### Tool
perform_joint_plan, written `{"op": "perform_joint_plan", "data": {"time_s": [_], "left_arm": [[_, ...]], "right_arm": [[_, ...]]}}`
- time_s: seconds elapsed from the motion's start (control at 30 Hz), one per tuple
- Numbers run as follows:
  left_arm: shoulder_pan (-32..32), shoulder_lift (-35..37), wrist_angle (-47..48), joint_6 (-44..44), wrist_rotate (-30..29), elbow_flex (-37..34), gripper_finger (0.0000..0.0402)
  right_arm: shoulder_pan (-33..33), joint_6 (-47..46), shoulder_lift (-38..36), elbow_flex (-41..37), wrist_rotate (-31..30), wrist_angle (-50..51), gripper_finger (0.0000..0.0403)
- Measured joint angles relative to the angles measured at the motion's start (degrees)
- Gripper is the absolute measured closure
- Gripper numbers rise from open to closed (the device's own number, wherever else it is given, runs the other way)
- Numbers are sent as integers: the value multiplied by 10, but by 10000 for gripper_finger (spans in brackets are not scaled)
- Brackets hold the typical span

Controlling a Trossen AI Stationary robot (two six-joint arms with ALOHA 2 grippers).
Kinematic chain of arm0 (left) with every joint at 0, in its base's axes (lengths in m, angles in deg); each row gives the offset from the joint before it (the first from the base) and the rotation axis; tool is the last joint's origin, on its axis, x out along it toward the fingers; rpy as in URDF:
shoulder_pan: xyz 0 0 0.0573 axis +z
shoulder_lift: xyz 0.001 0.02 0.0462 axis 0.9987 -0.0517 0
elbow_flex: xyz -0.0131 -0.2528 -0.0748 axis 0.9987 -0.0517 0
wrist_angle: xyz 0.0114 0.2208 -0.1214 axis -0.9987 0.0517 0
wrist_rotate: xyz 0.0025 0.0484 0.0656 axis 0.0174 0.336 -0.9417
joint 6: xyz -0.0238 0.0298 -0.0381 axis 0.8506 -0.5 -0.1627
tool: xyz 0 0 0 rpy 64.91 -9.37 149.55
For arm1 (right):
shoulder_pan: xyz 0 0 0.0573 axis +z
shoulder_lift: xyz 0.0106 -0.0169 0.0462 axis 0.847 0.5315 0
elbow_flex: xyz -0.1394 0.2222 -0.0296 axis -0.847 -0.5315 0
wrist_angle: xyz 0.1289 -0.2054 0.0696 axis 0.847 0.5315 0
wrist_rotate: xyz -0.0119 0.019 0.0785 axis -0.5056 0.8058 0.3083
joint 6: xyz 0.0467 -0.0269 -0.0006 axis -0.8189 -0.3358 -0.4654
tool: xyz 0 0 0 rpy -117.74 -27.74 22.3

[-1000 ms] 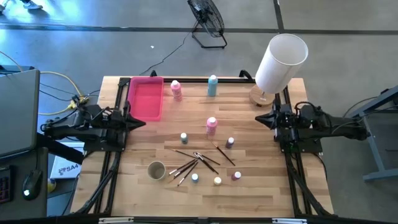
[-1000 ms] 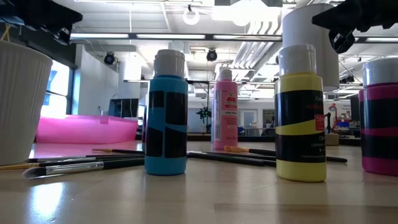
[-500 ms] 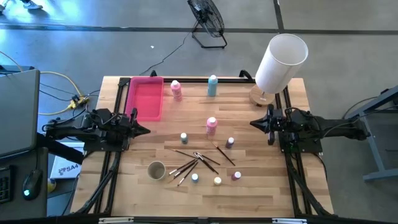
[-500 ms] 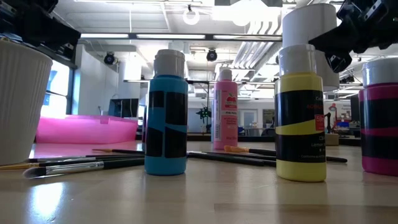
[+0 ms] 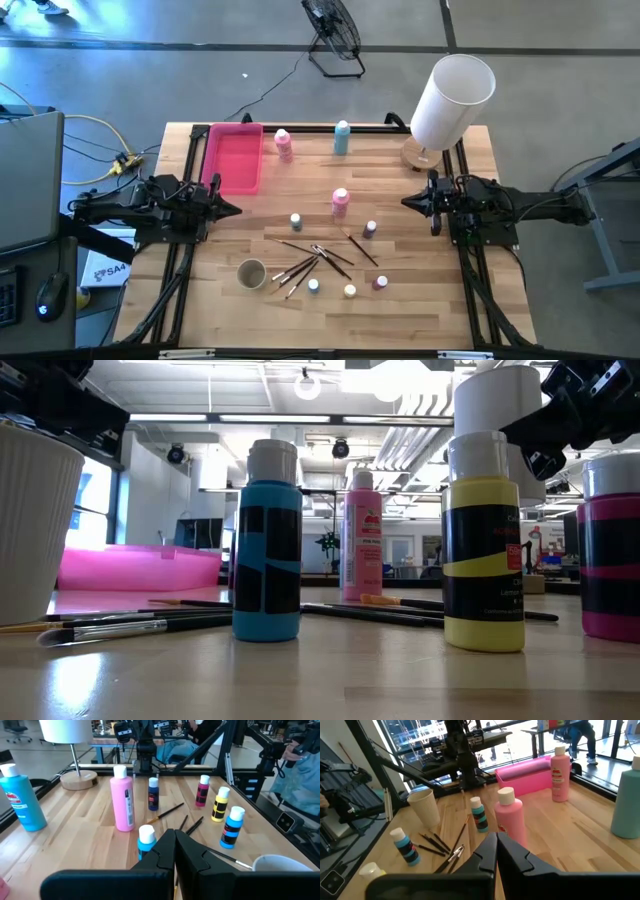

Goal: Pick & Place Paint Supplies
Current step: Put the big pink paint bottle into the pink bin

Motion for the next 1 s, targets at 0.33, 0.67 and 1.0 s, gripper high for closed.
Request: {"op": "perform_joint_plan", "data": {"time_s": [0.33,0.67,1.0], "left_arm": [[0,0,0,0,0,0,402],[0,0,0,0,-6,0,402],[0,0,0,0,-61,0,402]], "right_arm": [[0,0,0,0,-1,0,400],[0,0,0,1,-8,-9,400],[0,0,0,1,-46,-17,400]]}}
